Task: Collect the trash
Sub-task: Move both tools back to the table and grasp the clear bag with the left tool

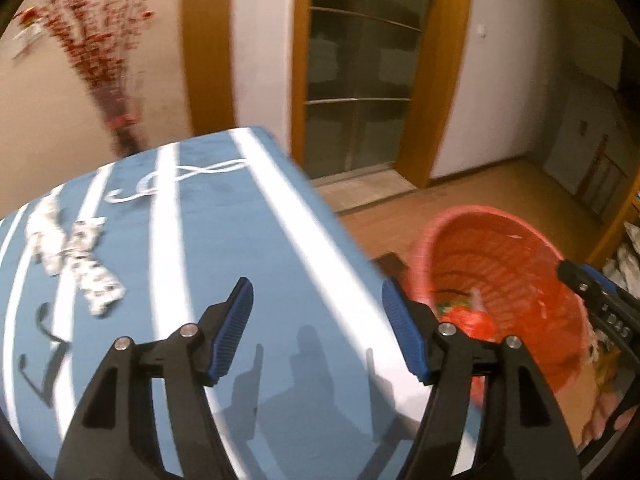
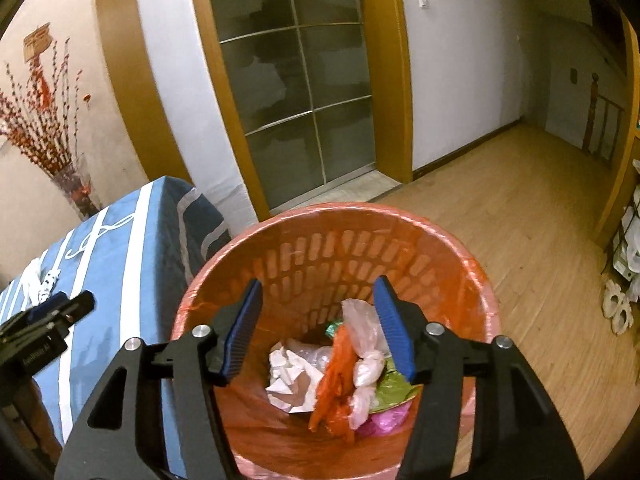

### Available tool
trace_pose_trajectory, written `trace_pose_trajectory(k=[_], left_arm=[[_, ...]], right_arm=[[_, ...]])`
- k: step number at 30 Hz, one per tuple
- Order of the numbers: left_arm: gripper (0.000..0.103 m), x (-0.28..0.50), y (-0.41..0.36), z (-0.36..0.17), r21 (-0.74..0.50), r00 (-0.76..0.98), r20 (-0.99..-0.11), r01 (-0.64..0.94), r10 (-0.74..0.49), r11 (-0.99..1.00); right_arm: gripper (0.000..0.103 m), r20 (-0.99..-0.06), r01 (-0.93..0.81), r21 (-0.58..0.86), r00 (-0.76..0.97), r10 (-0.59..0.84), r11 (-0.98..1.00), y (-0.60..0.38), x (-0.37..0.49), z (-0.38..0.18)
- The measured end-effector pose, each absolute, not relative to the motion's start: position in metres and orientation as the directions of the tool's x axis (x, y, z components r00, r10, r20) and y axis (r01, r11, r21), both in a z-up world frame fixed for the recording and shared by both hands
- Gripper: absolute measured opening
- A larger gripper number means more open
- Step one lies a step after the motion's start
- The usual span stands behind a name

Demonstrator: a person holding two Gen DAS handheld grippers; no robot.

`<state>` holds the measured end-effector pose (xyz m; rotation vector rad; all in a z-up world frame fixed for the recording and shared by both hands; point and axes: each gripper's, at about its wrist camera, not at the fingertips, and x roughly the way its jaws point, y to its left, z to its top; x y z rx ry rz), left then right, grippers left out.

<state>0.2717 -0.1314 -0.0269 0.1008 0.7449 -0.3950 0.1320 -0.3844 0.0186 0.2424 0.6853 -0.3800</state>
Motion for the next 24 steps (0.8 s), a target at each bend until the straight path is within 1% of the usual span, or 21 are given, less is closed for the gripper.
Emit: trace_pose_trajectory(k=[4,8,10,14,20,24], left_arm=[[0.067,0.287,-0.085,-0.022,-0.031,0.705,-0.671,0.283,-0.230,0.959],[0.068,0.305,-0.027,-0.015,-0.023,0.740,-0.662,0.137,-0.118,0.990],[0.068,0.318,0.001,-0.012,-0.015,0.755,-0.654,0.062,-0.057,0.998],[0.068,0.346,0.055,-0.011,-0.011,0.768,-0.639,-0.071,0.048,0.997],[0.068,0.401,0.110,-0.012,-0.026,0.744,-0.655,-0.193,0.129,0.981],[0.068,0.429,0.127,-0.023,-0.021,0.716,-0.682,-0.227,0.152,0.974]], right_arm=[[0.065,-0.654,0.386,0.081,0.717,-0.244,0.919,-0.369,0.139,0.020],[0.068,-0.653,0.349,0.065,0.723,-0.225,0.935,-0.350,0.151,0.019],[0.072,-0.654,0.334,0.055,0.724,-0.218,0.941,-0.341,0.157,0.018],[0.073,-0.664,0.295,0.036,0.721,-0.198,0.955,-0.320,0.171,0.014],[0.073,-0.675,0.229,0.015,0.721,-0.159,0.973,-0.292,0.190,0.009],[0.073,-0.682,0.185,0.024,0.722,-0.119,0.982,-0.275,0.206,0.006]])
